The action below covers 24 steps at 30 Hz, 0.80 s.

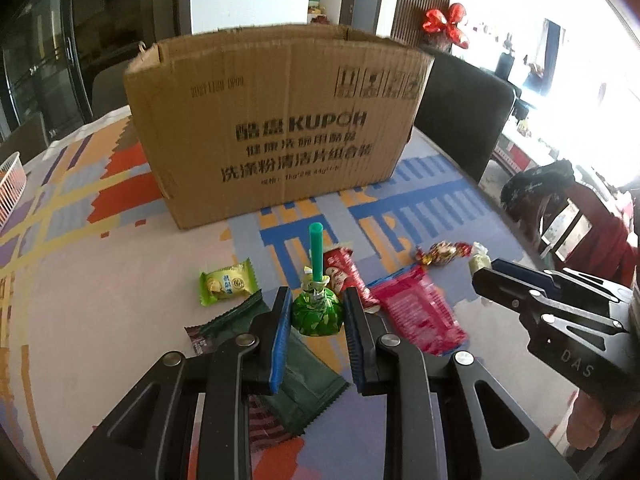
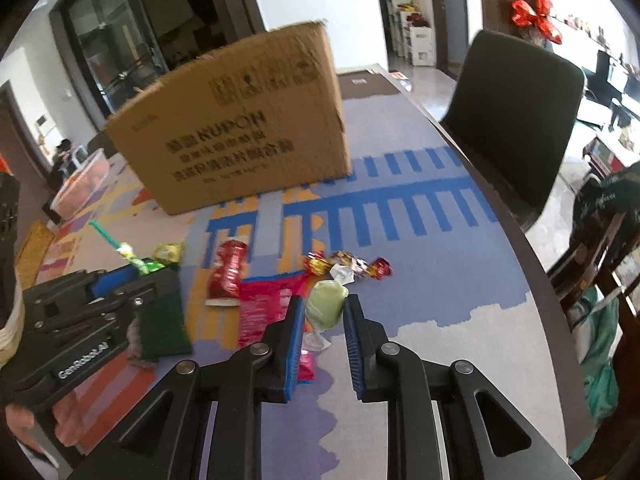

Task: Organize snacks
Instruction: 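Lift the pale green candy and lollipop toward the box opening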

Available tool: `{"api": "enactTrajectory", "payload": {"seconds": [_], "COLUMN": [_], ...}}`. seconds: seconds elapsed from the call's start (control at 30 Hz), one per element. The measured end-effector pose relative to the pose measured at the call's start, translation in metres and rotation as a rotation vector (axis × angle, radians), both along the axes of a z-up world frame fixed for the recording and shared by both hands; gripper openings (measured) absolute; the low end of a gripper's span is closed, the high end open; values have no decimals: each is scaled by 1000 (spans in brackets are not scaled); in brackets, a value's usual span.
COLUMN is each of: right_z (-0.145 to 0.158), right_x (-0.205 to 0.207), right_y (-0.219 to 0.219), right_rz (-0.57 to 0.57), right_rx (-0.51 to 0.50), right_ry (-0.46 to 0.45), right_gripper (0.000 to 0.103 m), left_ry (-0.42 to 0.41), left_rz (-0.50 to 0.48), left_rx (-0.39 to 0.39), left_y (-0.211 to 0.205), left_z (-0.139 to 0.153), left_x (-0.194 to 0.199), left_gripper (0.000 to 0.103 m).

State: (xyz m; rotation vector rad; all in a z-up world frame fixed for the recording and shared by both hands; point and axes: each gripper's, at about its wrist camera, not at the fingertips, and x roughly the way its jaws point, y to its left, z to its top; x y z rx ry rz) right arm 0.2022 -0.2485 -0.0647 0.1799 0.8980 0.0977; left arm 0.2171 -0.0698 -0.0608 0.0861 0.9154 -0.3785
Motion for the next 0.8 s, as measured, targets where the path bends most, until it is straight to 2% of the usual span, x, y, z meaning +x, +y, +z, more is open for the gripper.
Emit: {"api": "enactTrajectory", "payload": {"seconds": [0.43, 0.8], "right_z": [73, 115], "right_x": [11, 35], "right_y": [8, 11], "right_rz": [69, 93], "right_rx": [17, 43], "right_ry": [-167, -254], "right_gripper": [21, 21], "left_ry": [-120, -193], "left_rz": [27, 49], "left_rx": [-30, -38], "left_y": [5, 9], "left_z": [76, 120], "left_x": [7, 31], "left_gripper": [26, 26]}}
